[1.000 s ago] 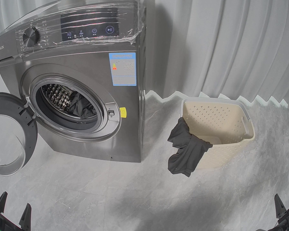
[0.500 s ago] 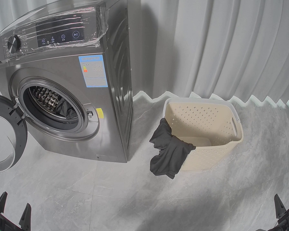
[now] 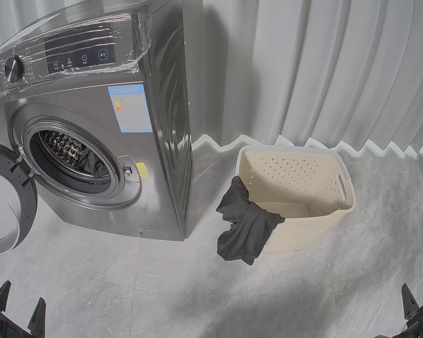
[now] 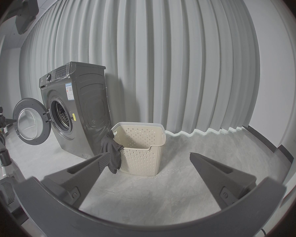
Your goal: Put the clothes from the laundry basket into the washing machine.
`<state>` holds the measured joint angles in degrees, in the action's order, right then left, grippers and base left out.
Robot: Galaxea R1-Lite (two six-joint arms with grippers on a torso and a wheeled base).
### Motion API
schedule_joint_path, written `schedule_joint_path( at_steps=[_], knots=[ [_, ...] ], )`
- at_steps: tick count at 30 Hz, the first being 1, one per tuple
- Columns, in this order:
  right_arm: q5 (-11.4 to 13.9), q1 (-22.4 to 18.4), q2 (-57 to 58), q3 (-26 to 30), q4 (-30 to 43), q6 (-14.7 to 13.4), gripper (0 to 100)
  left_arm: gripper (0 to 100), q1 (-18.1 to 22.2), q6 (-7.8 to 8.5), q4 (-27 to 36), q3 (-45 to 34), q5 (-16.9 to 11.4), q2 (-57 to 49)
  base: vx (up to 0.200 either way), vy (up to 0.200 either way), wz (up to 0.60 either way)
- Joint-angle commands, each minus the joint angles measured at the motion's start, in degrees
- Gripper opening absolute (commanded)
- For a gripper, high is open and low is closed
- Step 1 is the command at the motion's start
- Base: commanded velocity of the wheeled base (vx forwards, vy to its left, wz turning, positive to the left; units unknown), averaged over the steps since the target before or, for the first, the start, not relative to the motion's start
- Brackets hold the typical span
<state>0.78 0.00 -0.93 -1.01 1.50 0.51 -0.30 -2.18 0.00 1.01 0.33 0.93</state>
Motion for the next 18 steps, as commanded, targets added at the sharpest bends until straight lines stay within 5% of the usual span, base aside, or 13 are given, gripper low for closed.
schedule_joint_path(
  at_steps=[1,18],
  knots=[
    [0.01,0.00,0.49,0.40,-0.01,0.02,100,100,0.04,0.07,0.00,-1.01,0.02,-0.93,0.000,0.000,0.00],
    [0.01,0.00,0.49,0.40,-0.01,0.02,100,100,-0.05,0.25,0.00,-1.01,0.02,-0.93,0.000,0.000,0.00]
  ],
)
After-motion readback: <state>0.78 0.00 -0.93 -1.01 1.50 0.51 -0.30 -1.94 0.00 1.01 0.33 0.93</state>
